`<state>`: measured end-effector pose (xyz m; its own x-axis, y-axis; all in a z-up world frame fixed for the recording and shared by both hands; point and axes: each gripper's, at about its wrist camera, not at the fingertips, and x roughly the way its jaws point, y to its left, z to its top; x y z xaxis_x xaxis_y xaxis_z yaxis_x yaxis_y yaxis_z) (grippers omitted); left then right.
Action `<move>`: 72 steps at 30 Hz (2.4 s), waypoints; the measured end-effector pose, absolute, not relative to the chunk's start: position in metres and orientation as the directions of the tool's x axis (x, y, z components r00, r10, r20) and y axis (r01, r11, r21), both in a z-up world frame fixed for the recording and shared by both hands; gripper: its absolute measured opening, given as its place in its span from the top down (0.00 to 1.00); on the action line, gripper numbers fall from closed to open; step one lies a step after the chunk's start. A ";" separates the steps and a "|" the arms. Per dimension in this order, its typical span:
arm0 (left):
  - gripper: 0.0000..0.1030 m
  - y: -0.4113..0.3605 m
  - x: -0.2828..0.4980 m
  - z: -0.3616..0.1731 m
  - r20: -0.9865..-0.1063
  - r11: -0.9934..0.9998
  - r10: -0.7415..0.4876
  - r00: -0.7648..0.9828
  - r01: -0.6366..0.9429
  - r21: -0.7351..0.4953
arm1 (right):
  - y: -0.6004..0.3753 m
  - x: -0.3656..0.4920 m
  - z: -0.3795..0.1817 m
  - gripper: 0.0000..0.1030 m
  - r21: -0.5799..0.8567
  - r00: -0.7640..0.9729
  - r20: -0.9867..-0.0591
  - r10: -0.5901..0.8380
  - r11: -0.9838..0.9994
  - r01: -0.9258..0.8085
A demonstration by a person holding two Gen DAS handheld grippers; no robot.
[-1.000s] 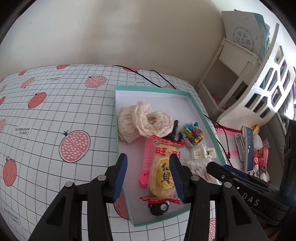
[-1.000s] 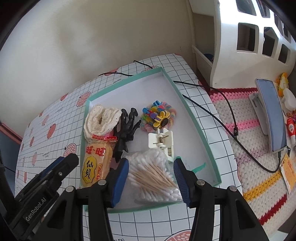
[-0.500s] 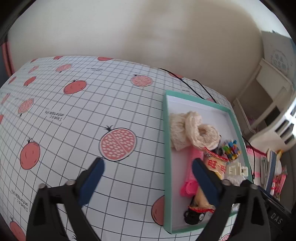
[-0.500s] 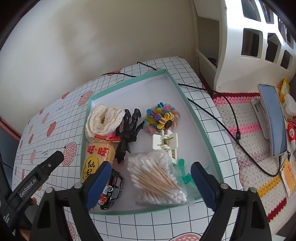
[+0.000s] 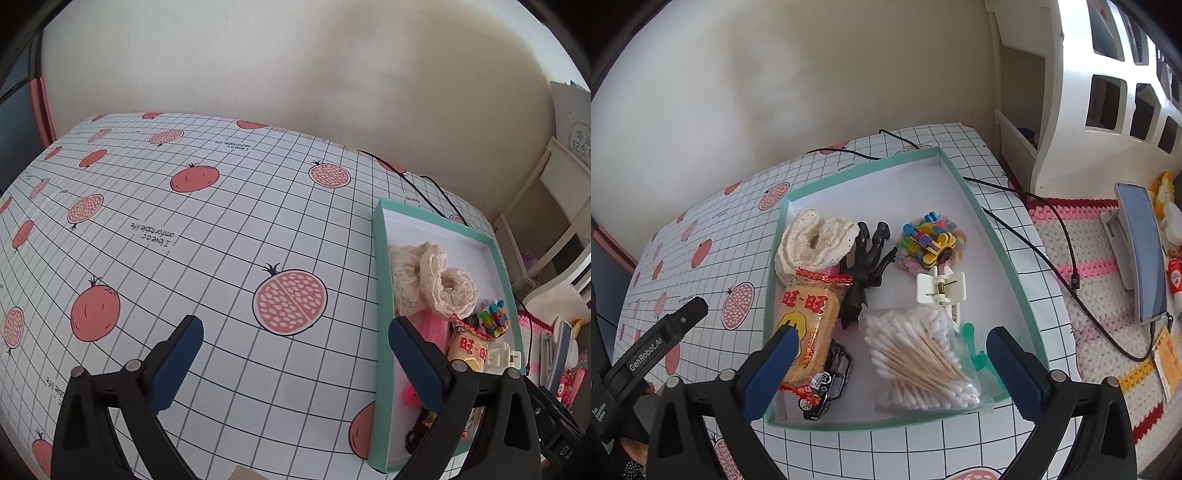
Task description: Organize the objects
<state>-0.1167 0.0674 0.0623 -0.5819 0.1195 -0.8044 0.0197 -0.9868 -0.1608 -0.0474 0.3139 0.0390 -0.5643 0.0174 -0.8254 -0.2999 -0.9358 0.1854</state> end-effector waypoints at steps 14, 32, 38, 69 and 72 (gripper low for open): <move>0.03 0.039 -0.092 0.099 -0.765 -0.992 0.116 -0.633 -0.029 -0.126 | 0.280 -0.024 0.067 0.00 0.162 -0.600 -0.799 0.028 -0.952 -0.260; 0.03 0.007 -0.027 0.126 -0.680 -0.994 0.111 -0.724 -0.091 -0.065 | 0.235 0.032 0.096 0.00 0.129 -0.662 -0.747 0.061 -0.964 -0.234; 0.03 -0.004 -0.006 0.120 -0.668 -0.994 0.105 -0.736 -0.088 -0.059 | 0.222 0.050 0.088 0.00 0.128 -0.671 -0.739 0.063 -0.964 -0.231; 0.03 -0.018 0.014 -0.003 -0.830 -0.998 0.034 -0.557 -0.069 0.005 | 0.212 0.067 -0.028 0.00 0.000 -0.503 -0.850 0.156 -0.955 -0.297; 0.03 -0.014 0.015 -0.007 -0.830 -0.997 0.030 -0.557 -0.081 0.019 | 0.213 0.066 -0.032 0.00 -0.006 -0.493 -0.855 0.161 -0.954 -0.301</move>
<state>0.0148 -0.0141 -0.0066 -0.5573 0.0297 -0.8297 -0.0814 -0.9965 0.0190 0.0656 0.2130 -0.0318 -0.4935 0.1612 -0.8547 -0.3009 -0.9536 -0.0061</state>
